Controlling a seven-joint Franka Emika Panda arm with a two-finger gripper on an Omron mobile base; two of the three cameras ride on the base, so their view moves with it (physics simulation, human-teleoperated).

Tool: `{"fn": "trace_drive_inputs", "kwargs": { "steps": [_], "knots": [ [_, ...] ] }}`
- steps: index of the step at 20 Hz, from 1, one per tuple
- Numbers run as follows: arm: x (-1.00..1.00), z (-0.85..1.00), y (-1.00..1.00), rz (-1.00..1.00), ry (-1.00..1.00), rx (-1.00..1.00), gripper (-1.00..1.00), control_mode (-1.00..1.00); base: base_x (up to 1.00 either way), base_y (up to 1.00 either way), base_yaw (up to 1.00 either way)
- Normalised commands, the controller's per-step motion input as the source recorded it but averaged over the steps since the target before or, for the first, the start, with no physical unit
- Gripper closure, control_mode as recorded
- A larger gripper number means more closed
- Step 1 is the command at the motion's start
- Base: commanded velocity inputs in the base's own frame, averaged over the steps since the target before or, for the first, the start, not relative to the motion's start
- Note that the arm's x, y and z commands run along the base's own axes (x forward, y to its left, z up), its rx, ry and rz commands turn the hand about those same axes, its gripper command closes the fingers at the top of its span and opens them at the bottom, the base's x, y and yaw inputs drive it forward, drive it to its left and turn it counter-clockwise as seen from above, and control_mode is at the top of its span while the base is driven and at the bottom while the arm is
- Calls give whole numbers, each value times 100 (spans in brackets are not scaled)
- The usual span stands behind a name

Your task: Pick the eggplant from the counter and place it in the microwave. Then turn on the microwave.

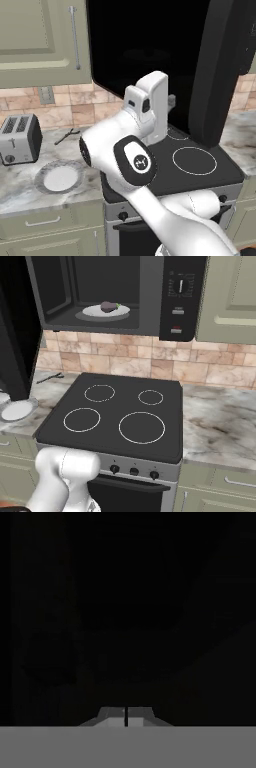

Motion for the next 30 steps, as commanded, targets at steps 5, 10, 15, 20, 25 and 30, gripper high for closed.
{"fn": "trace_drive_inputs", "kwargs": {
  "steps": [5, 10, 15, 20, 25, 30],
  "knots": [
    [42, 4, -36, 11, 9, 7, 100, -100, 0, 0, 0],
    [68, 0, -32, 21, 2, 13, 100, -100, 0, 0, 0],
    [71, 0, -25, 24, 2, 15, 100, -100, 0, 0, 0],
    [71, 0, -19, 29, 1, 15, 100, -100, 0, 0, 0],
    [71, 0, -12, 32, 0, 14, 100, -100, 0, 0, 0],
    [70, 0, -9, 28, 0, 12, 100, -100, 0, 0, 0]
  ]
}}
